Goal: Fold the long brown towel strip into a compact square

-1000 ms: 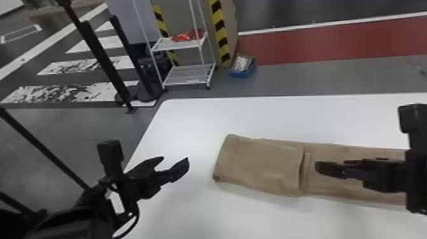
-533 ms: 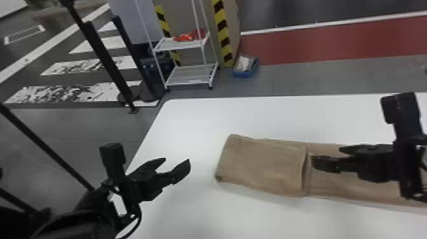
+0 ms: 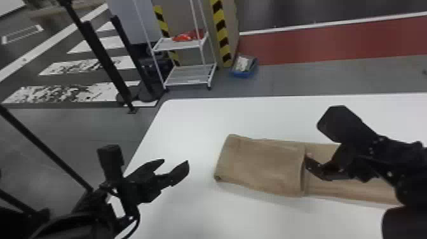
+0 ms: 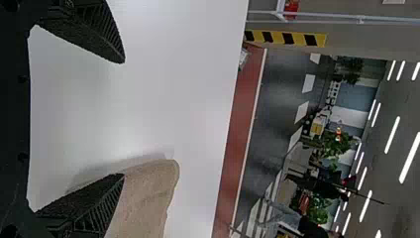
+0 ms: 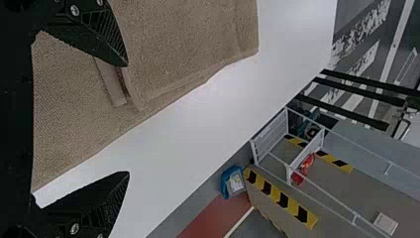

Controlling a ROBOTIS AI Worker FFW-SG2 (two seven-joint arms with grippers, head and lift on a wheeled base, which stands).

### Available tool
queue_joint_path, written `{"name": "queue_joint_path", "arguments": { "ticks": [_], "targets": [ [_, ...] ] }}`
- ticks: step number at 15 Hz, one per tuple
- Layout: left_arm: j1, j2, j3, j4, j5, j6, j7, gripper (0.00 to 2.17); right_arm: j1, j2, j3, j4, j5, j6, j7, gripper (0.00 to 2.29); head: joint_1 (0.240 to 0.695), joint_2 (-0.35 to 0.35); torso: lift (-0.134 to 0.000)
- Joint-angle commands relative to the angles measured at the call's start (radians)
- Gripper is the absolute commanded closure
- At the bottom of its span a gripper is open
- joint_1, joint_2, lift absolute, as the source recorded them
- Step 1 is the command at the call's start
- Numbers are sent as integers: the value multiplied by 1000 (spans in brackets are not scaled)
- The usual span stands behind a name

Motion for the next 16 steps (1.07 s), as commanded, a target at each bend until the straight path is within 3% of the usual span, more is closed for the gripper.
{"name": "queue_joint_path", "arguments": {
  "ticks": [1, 6, 8, 16],
  "targets": [
    [7, 0, 0, -8, 0, 0, 0, 70, 28, 2, 25, -6, 109, -94, 4, 113, 695, 350, -125],
    [27, 0, 0, -23, 0, 0, 3, 70, 39, 2, 16, 21, 309, -379, 77, 130, 695, 350, -125],
    [27, 0, 0, -22, 0, 0, 6, 70, 43, 2, 4, 20, 315, -410, 133, 130, 695, 350, -125],
    [29, -11, -6, -39, -9, 21, 23, 70, 34, 2, -53, 24, 326, -490, 209, 130, 695, 350, -125]
  ]
}}
